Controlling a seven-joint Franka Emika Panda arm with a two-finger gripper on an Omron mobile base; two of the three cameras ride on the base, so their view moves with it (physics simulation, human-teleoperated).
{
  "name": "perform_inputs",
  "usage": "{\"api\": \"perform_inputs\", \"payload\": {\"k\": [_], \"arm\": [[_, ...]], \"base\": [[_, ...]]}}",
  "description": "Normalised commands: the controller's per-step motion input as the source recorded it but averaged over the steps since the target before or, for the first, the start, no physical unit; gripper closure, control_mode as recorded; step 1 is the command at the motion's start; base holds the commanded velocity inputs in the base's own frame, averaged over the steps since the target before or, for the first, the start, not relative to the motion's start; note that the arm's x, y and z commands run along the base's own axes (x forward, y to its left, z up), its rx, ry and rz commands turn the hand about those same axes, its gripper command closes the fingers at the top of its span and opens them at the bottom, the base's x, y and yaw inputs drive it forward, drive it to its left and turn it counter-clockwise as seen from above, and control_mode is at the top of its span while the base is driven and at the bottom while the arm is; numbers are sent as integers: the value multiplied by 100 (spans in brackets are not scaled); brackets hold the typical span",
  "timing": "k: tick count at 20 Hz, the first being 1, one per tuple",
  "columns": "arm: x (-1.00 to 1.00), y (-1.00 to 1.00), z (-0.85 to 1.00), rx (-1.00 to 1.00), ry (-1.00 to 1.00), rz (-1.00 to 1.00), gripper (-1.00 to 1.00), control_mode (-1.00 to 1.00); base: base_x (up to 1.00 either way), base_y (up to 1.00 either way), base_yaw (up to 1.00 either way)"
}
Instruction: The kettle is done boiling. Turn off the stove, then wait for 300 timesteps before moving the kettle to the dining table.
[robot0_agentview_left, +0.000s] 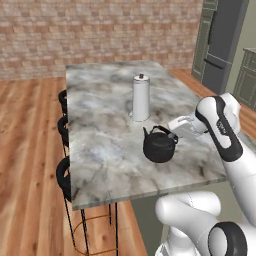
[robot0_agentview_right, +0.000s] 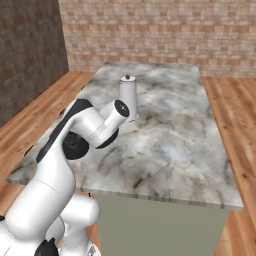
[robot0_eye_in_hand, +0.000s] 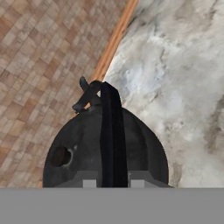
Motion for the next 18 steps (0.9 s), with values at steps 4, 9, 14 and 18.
{"api": "perform_inputs", "payload": {"k": [4, 9, 14, 18], "arm": [[0, 0, 0, 0, 0, 0, 100, 100], [7, 10, 0, 0, 0, 0, 100, -100], [20, 29, 0, 0, 0, 0, 100, -100], [22, 29, -3, 0, 0, 0, 100, -100]], "base": [[1, 2, 0], [2, 5, 0], [0, 0, 0], [0, 0, 0]]}}
